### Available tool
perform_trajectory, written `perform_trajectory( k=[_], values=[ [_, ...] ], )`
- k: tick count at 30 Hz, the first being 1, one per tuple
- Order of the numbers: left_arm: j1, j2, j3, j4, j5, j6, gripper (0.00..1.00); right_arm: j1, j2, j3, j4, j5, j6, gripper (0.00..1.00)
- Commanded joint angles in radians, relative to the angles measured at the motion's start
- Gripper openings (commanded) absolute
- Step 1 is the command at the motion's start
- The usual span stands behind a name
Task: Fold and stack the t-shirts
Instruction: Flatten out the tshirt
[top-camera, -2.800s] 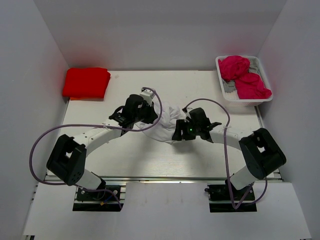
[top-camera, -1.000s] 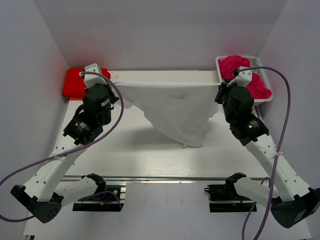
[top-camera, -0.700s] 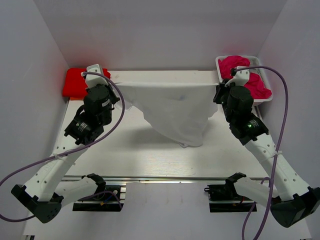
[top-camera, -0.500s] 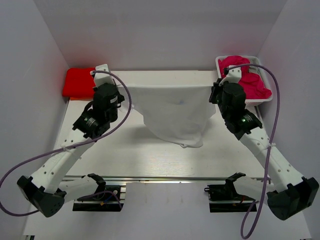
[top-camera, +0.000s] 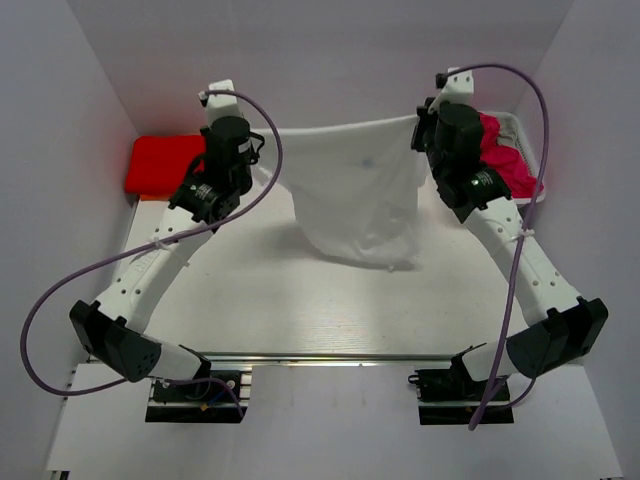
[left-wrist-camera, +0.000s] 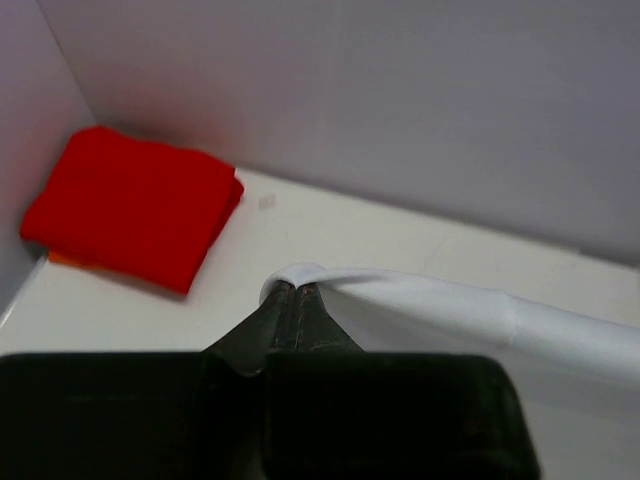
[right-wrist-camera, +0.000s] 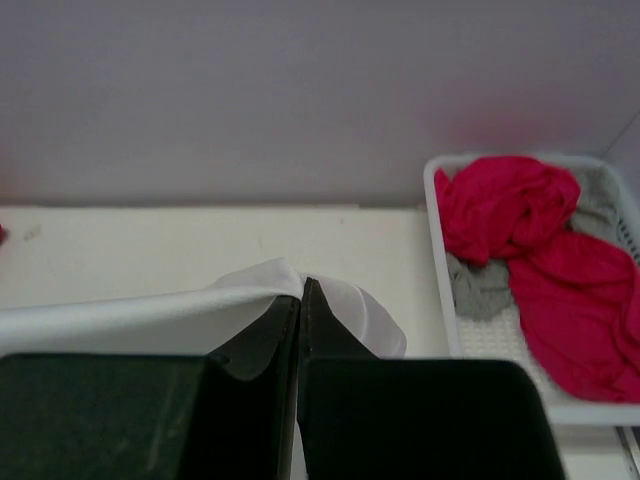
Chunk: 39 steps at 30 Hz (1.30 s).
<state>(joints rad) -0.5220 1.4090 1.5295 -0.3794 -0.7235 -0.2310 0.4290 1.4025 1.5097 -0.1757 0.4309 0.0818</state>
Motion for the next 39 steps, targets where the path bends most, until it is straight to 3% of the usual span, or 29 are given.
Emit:
perform_trajectory(
  k=[1, 9, 20, 30, 33, 39],
  values=[
    [0.017, -0.022, 0.11, 0.054, -0.004, 0.08, 0.0, -0.015, 0.026, 0.157, 0.048, 0.014, -0.054, 0.0],
    [0.017, -0.031, 0.247, 0.125, -0.004, 0.199, 0.0, -0.019, 0.044, 0.355, 0.093, -0.024, -0.137, 0.0],
    [0.017, -0.088, 0.311, 0.209, -0.056, 0.311, 0.0, -0.019, 0.007, 0.435, 0.137, -0.066, -0.214, 0.0],
    [0.008, -0.281, 0.198, 0.155, 0.145, 0.251, 0.0, -0.015, -0.204, 0.321, 0.085, -0.191, -0.165, 0.0],
    [0.008, -0.346, 0.149, 0.155, 0.295, 0.24, 0.0, -0.015, -0.301, 0.247, 0.082, -0.251, -0.148, 0.0],
    [0.008, -0.461, 0.077, 0.143, 0.443, 0.206, 0.0, -0.015, -0.434, 0.149, 0.09, -0.33, -0.125, 0.0]
  ],
)
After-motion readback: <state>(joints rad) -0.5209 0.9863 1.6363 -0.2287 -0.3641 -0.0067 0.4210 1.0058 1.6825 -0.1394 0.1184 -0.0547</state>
